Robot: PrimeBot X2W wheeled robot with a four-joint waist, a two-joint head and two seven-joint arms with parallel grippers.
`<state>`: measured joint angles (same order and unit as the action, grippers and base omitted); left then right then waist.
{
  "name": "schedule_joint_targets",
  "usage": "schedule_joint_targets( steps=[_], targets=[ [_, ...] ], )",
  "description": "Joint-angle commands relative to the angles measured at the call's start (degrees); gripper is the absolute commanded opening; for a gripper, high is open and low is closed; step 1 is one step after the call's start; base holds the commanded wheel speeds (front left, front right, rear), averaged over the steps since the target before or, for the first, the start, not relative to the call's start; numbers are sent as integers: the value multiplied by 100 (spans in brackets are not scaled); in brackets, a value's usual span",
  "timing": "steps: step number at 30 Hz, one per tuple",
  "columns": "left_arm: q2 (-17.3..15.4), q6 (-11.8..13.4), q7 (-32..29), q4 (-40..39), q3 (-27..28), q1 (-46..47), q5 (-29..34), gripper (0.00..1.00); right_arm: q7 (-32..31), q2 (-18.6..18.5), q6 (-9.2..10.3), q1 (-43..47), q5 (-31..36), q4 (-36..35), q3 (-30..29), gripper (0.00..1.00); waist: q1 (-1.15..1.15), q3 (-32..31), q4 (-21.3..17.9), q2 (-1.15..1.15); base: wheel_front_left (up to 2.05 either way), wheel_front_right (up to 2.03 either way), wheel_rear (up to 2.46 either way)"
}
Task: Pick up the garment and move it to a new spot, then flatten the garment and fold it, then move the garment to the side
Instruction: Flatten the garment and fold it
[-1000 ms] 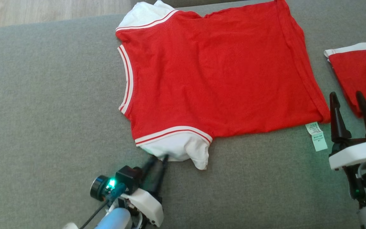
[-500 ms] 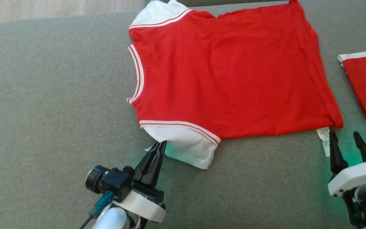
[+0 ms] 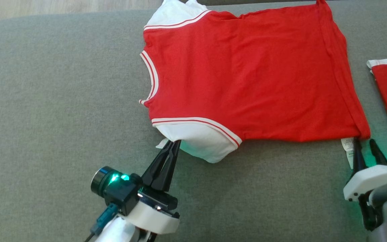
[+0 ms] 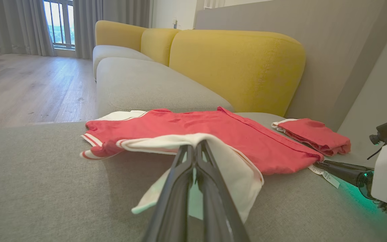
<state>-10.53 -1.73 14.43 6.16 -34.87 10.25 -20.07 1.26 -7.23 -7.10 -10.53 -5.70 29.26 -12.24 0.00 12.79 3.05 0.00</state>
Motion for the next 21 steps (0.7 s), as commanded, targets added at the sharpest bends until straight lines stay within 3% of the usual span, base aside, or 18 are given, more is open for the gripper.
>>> schedule_joint_targets(
  steps=[1, 3, 6, 11, 14, 17, 21],
  targets=[
    [-99, 37, 26, -244, 190, 44, 39, 0, 108, -7, -39, -222, 74, -37, 68, 45, 0, 0, 4, 0, 0, 0, 0],
    [-107, 45, 22, -273, 183, 38, 31, 0, 148, -20, -39, -289, 93, 63, 58, 33, 0, 11, 7, 0, 0, 0, 0],
    [-140, 57, 21, -314, 198, 46, 20, 0, 225, -27, -39, -398, 132, 178, 26, 0, 0, 36, 11, 0, 0, 0, 0],
    [-249, 107, 30, -418, 363, 61, -36, 0, 434, -131, -39, -449, 19, 182, -5, 0, 0, -55, 0, 0, 0, 0, 0],
    [-349, 97, 35, -538, 570, 62, -183, 0, 409, -266, -39, -351, -398, -38, 28, 0, 0, -229, -34, 0, 0, 0, 0],
    [-483, 4, 30, -754, 868, 76, -505, 0, 224, -513, -39, -210, -1097, -553, 150, 0, 0, -459, -104, 0, 0, 0, 0],
    [-685, -212, -192, -1193, 1266, 261, -1139, 0, -469, -913, -39, 7, -2444, -1802, 420, 0, 0, -782, -223, 0, 0, 0, 0]
  ],
)
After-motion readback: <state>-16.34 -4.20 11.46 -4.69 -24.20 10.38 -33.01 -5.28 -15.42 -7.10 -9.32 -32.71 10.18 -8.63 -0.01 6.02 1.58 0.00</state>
